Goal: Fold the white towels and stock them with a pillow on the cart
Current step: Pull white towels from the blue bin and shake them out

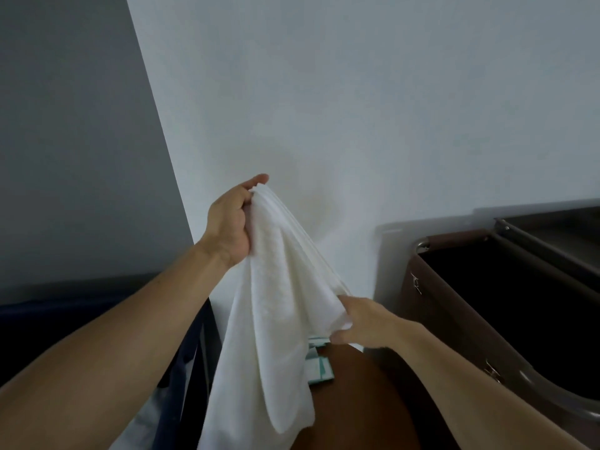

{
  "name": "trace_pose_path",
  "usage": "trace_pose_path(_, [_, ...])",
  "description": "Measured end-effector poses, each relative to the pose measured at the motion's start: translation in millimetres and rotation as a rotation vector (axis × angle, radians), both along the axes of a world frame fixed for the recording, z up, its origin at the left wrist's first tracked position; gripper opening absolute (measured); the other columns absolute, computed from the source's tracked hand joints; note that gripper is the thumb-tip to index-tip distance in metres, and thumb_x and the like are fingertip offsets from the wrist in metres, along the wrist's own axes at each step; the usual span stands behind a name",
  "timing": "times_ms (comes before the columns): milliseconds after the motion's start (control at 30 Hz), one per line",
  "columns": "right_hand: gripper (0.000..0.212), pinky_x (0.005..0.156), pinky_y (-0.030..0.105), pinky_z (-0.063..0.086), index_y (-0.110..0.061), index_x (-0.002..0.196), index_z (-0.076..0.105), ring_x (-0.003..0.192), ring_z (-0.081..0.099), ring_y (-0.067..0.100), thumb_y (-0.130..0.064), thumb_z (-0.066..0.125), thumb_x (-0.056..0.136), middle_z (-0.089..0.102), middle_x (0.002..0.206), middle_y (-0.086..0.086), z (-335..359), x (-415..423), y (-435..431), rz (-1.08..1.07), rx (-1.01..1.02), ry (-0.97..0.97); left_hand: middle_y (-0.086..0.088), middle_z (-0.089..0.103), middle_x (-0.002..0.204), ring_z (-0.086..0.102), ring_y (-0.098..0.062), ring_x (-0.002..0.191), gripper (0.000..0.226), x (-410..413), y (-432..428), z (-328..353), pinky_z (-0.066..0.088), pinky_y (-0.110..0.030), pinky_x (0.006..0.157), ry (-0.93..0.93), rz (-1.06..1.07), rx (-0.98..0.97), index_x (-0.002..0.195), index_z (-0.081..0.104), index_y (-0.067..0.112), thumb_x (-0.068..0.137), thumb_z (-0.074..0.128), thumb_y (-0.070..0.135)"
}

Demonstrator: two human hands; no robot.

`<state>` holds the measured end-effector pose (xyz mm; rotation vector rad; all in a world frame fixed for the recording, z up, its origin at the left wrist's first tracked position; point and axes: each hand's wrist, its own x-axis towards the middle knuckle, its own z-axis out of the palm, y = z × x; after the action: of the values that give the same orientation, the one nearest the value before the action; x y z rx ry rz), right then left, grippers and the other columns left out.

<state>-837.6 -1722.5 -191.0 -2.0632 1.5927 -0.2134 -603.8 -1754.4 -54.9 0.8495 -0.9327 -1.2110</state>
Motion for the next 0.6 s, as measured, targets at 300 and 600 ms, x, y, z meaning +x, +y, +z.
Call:
trace_pose_path(300, [0.043, 0.105, 0.043, 0.033, -0.019, 0.122, 0.065, 0.122, 0.039, 0.025, -0.044, 0.049, 0.091, 0.046, 0.133, 0.003, -9.9, -0.2, 2.7, 0.218, -0.376, 0.625, -0.003, 0.061, 0.093, 0.048, -0.022, 0.085, 0.043, 26.4, -14.2, -19.4, 0.044, -0.037, 0.080, -0.245, 0.125, 0.000, 0.095, 0.079, 0.027, 0.085, 0.041, 0.011])
trace_pose_path(600, [0.028, 0.088, 0.037, 0.048, -0.018, 0.121, 0.058, 0.107, 0.061, 0.025, -0.034, 0.046, 0.102, 0.062, 0.120, 0.004, -6.7, -17.4, -5.5, 0.065, -0.202, 0.320, 0.003, 0.040, 0.067, 0.037, -0.007, 0.048, 0.045, 71.6, -32.9, -47.7, 0.036, -0.017, 0.046, -0.557, 0.424, 0.035, 0.117, 0.060, 0.026, 0.092, 0.030, 0.004])
